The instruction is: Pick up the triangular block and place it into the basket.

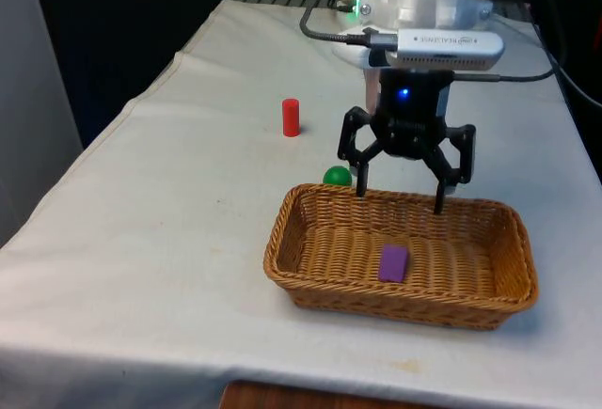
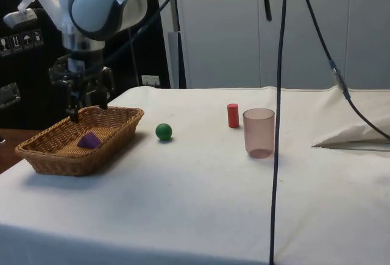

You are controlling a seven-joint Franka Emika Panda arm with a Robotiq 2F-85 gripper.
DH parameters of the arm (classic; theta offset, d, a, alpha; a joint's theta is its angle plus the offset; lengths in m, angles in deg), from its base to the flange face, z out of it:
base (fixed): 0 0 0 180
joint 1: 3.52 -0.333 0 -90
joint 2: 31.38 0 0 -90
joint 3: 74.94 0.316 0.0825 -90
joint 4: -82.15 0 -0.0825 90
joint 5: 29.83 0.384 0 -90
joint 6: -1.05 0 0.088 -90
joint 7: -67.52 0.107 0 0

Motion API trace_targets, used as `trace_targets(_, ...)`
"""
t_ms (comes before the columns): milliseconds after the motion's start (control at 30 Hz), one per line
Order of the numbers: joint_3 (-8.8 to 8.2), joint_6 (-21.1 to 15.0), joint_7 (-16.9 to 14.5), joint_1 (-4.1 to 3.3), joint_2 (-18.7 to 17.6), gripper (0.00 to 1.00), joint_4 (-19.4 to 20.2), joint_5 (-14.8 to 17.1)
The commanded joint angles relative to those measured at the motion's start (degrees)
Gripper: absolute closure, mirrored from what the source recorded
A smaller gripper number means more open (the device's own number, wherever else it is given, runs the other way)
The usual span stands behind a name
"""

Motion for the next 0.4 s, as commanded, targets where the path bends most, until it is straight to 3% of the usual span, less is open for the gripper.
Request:
trace_targets(0, -0.06, -1.43, 0.0, -0.29, 1.26, 0.0, 2.18, -0.06)
trace_targets(67, 0.0, -0.4, 0.0, -0.11, 0.69, 0.0, 1.2, 0.0)
trace_targets(167, -0.11, -2.98, 0.06, -0.63, 3.09, 0.0, 5.56, -0.11)
trace_targets(333, -0.23, -4.24, 0.23, -0.92, 4.41, 0.0, 7.91, -0.34)
trace_targets(367, 0.0, -3.55, 0.0, -0.63, 4.13, 0.0, 7.51, -0.17)
